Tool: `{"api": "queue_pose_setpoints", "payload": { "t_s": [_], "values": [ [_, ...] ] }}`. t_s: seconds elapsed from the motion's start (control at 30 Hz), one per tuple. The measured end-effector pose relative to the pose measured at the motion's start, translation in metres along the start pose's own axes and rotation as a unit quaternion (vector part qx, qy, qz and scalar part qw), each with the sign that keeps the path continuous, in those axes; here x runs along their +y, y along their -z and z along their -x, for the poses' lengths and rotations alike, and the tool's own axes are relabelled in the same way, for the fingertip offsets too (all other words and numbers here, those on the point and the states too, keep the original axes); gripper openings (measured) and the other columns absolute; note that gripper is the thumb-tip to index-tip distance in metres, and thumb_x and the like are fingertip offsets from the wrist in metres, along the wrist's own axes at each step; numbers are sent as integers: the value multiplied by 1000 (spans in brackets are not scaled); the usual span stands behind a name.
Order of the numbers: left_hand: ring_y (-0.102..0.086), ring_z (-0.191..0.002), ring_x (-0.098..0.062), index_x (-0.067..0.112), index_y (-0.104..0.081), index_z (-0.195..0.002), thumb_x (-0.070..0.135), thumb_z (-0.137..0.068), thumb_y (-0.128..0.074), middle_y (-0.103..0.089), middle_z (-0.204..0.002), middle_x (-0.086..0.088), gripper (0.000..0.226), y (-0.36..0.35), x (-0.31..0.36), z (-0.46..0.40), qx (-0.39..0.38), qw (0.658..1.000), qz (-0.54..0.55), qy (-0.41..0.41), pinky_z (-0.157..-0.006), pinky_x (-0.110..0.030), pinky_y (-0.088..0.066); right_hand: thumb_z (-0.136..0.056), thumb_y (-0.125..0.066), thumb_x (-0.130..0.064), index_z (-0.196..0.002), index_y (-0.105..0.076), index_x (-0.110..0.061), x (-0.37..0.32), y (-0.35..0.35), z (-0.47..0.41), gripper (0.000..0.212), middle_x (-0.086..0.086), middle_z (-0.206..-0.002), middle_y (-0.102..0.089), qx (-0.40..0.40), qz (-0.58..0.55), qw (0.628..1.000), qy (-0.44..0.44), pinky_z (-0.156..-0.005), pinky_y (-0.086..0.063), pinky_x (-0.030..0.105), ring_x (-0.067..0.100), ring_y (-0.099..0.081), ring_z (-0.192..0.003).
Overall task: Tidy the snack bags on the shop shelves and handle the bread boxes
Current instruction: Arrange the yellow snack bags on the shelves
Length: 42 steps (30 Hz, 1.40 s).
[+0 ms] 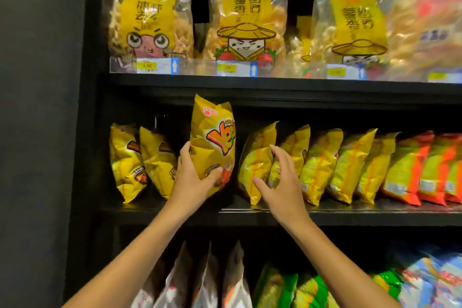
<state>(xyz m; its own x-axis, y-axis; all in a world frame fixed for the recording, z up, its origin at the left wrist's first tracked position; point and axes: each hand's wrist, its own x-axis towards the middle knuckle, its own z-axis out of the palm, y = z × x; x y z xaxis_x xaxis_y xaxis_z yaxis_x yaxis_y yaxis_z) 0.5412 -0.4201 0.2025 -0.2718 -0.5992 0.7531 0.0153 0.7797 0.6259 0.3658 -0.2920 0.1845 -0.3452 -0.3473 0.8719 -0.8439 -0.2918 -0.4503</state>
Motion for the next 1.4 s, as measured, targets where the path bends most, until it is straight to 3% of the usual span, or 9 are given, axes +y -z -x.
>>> {"api": "queue_pose_setpoints", "payload": {
  "t_s": [0.1, 0.33, 0.5, 0.63, 0.83, 1.03, 1.17, 1.33, 1.4],
  "values": [
    [-42, -139, -24, 16, -18, -156, 28, -87, -81, -37, -153, -7, 94, -29, -10, -20, 16, 998, -55, -4, -108, -30, -38, -89, -81, -27, -159, -27, -33, 15, -10, -21, 88, -8, -168, -13, -32, 105, 994, -2, -120, -33, 36, 16, -19, -154],
    [-54, -129, -29, 15, -18, -147, 30, -83, -85, -47, -144, -12, 94, -66, -28, -41, -16, 995, -87, 39, -103, -43, -52, -87, -80, -43, -162, -18, -32, 35, -23, -20, 97, -9, -170, 10, -19, 197, 980, 22, -118, -36, 36, 16, -1, -158],
    [-35, -147, -26, 23, 12, -159, 20, -79, -88, -26, -160, -8, 128, -65, -36, -44, -88, 990, -106, 32, -118, -48, -40, -89, -77, -47, -162, -17, -34, 36, -23, -20, 96, -10, -169, 11, -27, 217, 975, 48, -117, -38, 36, 17, -1, -158],
    [-28, -150, -23, 20, 15, -161, 14, -84, -85, -16, -164, -5, 126, -61, -38, -41, -114, 986, -119, 27, -120, -42, -37, -89, -78, -44, -160, -25, -31, 40, -24, -17, 90, -8, -170, 8, -20, 213, 975, 51, -115, -41, 36, 18, -3, -159],
    [-36, -141, -22, 16, -4, -158, 15, -88, -80, -27, -151, -7, 103, -68, -38, -46, -92, 986, -139, 15, -104, -27, -38, -88, -79, -43, -159, -28, -31, 42, -23, -19, 88, -8, -170, 5, -26, 201, 978, 47, -119, -35, 36, 17, -1, -159],
    [-29, -146, -27, 15, 2, -158, 28, -87, -82, -23, -154, -8, 112, -70, -36, -44, -100, 984, -147, 22, -120, -47, -37, -87, -79, -44, -158, -31, -31, 46, -21, -17, 87, -8, -170, -2, -27, 192, 980, 45, -118, -39, 40, 17, -5, -158],
    [0, -158, -22, 24, 16, -161, 34, -92, -76, 8, -170, 3, 116, -49, -27, -30, -127, 981, -148, 4, -128, -49, -17, -86, -79, -46, -154, -41, -29, 47, -17, -17, 80, -9, -167, -17, -2, 165, 985, 50, -114, -43, 43, 15, -17, -155],
    [0, -157, -7, 33, -22, -161, 44, -101, -58, -3, -168, 18, 70, 24, -41, -2, -93, 939, -273, -186, -127, -39, -17, -89, -74, -38, -145, -53, -27, 34, -14, -13, 60, -12, -159, -37, 52, 108, 987, 103, -106, -42, 35, 13, -35, -146],
    [-5, -156, -7, 33, -33, -157, 46, -104, -49, -13, -166, 19, 57, 54, -59, 10, -61, 926, -306, -212, -126, -39, -20, -90, -74, -31, -143, -55, -25, 17, -22, -10, 57, -11, -156, -41, 52, 84, 988, 119, -108, -36, 26, 12, -38, -145]
  ]
}}
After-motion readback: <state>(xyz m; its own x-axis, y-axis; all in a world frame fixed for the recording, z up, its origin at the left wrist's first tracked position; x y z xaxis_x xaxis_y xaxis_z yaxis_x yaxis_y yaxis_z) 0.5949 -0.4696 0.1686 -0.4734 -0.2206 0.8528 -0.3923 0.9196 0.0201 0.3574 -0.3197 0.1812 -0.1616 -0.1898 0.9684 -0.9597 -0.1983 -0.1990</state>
